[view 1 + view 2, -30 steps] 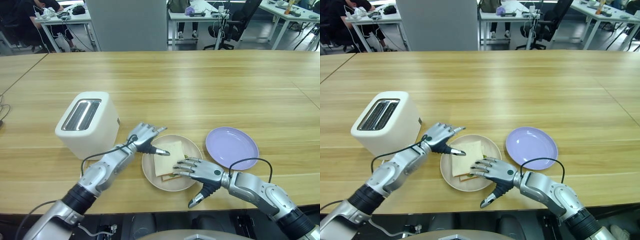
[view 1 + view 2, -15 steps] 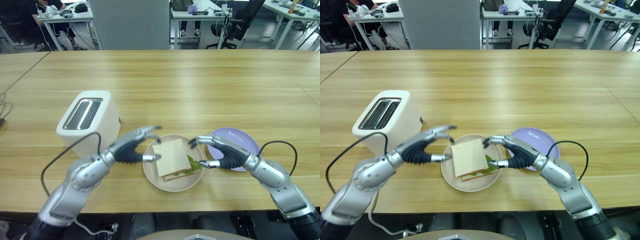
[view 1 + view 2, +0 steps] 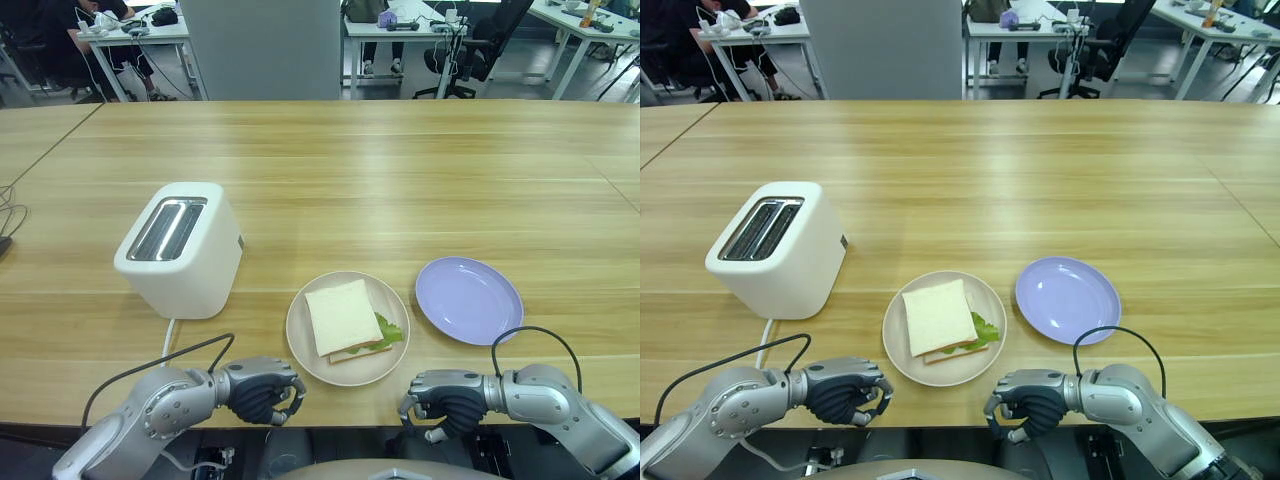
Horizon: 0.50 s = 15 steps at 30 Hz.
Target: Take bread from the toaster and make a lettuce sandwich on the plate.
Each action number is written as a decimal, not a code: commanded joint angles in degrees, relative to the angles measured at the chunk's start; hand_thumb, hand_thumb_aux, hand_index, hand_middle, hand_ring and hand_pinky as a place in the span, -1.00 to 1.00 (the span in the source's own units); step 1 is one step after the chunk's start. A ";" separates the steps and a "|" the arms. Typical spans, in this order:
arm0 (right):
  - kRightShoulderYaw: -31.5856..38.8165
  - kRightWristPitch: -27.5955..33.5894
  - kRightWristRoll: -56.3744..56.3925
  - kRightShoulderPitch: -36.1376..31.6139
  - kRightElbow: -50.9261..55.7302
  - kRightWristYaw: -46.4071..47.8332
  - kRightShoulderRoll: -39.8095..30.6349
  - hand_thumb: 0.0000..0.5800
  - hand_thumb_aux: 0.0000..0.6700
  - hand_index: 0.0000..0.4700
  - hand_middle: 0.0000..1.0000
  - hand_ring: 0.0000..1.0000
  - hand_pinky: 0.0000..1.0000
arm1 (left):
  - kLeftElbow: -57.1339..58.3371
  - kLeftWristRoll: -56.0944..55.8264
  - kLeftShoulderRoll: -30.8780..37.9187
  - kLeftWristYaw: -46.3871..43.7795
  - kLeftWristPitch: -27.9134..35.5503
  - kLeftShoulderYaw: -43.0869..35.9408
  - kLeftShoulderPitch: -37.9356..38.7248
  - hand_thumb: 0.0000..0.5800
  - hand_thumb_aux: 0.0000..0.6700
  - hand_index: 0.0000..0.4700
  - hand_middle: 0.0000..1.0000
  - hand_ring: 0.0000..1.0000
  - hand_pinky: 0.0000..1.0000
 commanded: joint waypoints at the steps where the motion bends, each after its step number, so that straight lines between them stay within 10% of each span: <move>1: 2.78 -1.42 -5.78 -3.10 5.42 -0.97 2.43 1.00 1.00 0.96 1.00 1.00 1.00 | 6.16 5.77 -2.85 -0.22 -1.10 -4.74 -4.44 1.00 1.00 0.96 1.00 1.00 1.00; 8: 7.92 -4.71 -19.70 -16.58 20.92 -11.64 13.30 1.00 1.00 0.96 1.00 1.00 1.00 | 19.55 13.41 -9.89 -0.46 -0.91 -11.61 -14.19 1.00 1.00 0.96 1.00 1.00 1.00; 15: 10.71 -2.85 -41.16 -34.87 38.41 -46.86 20.85 1.00 1.00 0.96 1.00 1.00 1.00 | 42.39 27.13 -16.31 16.53 -1.02 -15.67 -33.27 1.00 1.00 0.96 1.00 1.00 1.00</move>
